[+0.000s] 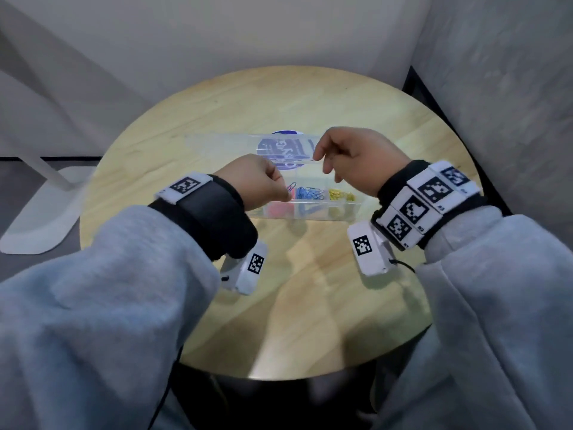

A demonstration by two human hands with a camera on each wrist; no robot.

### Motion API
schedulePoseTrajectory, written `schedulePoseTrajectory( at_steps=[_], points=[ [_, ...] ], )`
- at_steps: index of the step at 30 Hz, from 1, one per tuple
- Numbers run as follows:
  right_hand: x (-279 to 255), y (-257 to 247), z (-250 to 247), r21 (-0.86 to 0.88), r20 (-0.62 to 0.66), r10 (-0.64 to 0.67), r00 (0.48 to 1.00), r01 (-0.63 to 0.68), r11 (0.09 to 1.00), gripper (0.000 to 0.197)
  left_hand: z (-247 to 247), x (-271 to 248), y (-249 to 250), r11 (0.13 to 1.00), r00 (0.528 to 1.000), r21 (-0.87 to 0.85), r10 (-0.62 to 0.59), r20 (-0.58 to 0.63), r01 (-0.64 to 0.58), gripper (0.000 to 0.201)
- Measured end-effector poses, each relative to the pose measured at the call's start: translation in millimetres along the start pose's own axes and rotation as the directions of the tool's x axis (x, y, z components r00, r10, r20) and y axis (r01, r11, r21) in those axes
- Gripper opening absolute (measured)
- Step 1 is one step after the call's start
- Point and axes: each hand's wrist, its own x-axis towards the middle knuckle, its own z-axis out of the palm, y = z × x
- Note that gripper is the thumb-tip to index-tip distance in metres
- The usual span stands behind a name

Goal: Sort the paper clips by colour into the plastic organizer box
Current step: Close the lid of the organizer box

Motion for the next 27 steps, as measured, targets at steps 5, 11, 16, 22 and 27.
schedulePoseTrajectory(
  at_steps=[5, 11, 16, 22, 27],
  points=[
    [-18.5, 6.4, -36.8, 0.033, -0.180, -0.030, 0.983, 0.037, 0.999, 0.030, 18.2, 24.3, 24.4, 0.979, 0.998, 0.205, 0.037, -0.059, -0.024, 0.007],
    [-20.7, 41.7, -38.5, 0.029, -0.246, 0.063, 0.967, -0.058, 0.998, 0.027, 36.4, 39.2, 37.8, 0.991, 0.994, 0.132, 0.045, -0.098, -0.031, 0.017],
    [-12.1, 53.7, -34.3, -0.048, -0.320, -0.021, 0.947, 0.005, 0.999, 0.025, 26.5, 30.8, 27.0, 0.987, 0.995, -0.151, 0.037, -0.096, -0.051, 0.017],
    [-9.0, 54.0, -23.1, -0.212, -0.165, -0.104, 0.981, 0.068, 0.975, 0.049, -15.2, 1.9, 7.0, 0.950, 0.941, -0.224, 0.142, -0.306, -0.216, 0.005],
    [-11.9, 48.2, -11.7, -0.317, -0.021, -0.031, 0.999, 0.023, 0.948, 0.050, -54.7, 5.9, -33.7, 0.919, 0.891, 0.394, 0.162, -0.424, 0.020, 0.052]
  ],
)
